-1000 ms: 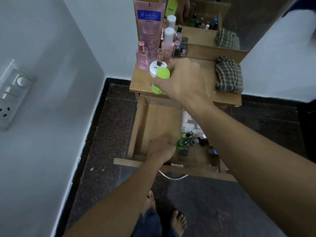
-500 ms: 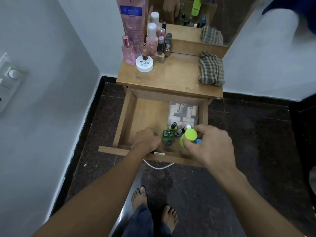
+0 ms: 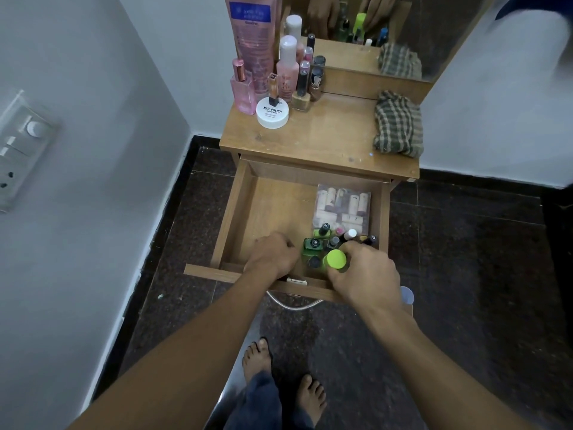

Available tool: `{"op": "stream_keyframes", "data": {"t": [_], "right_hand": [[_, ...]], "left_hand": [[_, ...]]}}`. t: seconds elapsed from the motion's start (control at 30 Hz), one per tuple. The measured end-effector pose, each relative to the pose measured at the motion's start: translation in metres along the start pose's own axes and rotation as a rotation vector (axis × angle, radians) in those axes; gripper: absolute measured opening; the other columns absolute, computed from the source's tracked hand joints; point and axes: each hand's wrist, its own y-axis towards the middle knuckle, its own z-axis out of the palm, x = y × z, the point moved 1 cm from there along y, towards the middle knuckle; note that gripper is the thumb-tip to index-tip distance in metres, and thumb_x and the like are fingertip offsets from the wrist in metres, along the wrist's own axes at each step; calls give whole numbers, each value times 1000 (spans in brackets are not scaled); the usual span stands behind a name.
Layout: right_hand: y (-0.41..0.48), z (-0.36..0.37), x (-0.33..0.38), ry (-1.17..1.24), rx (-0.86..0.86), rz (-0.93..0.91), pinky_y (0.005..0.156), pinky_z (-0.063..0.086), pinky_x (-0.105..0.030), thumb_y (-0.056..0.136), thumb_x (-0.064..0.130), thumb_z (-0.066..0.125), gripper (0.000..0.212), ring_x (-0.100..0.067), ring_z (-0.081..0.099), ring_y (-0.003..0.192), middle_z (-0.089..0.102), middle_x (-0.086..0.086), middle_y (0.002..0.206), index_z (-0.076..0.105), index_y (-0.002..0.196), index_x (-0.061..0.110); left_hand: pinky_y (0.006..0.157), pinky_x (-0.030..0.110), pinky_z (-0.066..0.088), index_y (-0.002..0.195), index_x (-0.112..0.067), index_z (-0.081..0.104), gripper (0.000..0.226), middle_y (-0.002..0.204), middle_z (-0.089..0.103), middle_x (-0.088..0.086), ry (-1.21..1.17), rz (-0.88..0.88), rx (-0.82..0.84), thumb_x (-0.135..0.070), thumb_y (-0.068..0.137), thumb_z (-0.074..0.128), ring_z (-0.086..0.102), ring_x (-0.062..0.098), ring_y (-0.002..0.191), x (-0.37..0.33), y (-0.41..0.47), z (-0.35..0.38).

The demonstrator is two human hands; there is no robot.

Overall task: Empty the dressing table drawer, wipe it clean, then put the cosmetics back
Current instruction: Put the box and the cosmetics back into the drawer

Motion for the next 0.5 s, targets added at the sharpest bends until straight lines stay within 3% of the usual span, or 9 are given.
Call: {"op": "stream_keyframes", "data": {"t": [0.1,0.27,0.4,0.5], "right_hand": [[1,4,1,-11,-5,-3,76,54,-38,84,45,74,32,-30,66,97,71,-1,103,68,109,25],[2,5,6,-48,-5,-41,76,50,-36,84,44,76,41,-27,65,101,68,0,112,65,117,24],[1,-8,11,-98,68,-12,80,52,-37,78,53,80,53,-26,64,105,64,3,118,61,120,27],[7,-32,20,-137,60,-21,80,53,-36,74,58,81,60,-24,63,101,63,3,118,62,122,28]], "left_hand": [[89,37,47,102,-19,73,23,106,71,11,-1,3,1,-26,92,54,61,31,110,0,0,-1],[81,33,44,101,-18,72,23,103,71,10,-2,12,-2,-26,93,52,62,31,106,0,1,0],[101,44,44,88,-19,68,17,80,62,1,-6,20,15,-23,93,52,59,27,92,0,-1,-4],[94,41,47,93,-17,69,20,86,65,2,-46,10,22,-24,92,50,61,27,96,2,0,-5]]}}
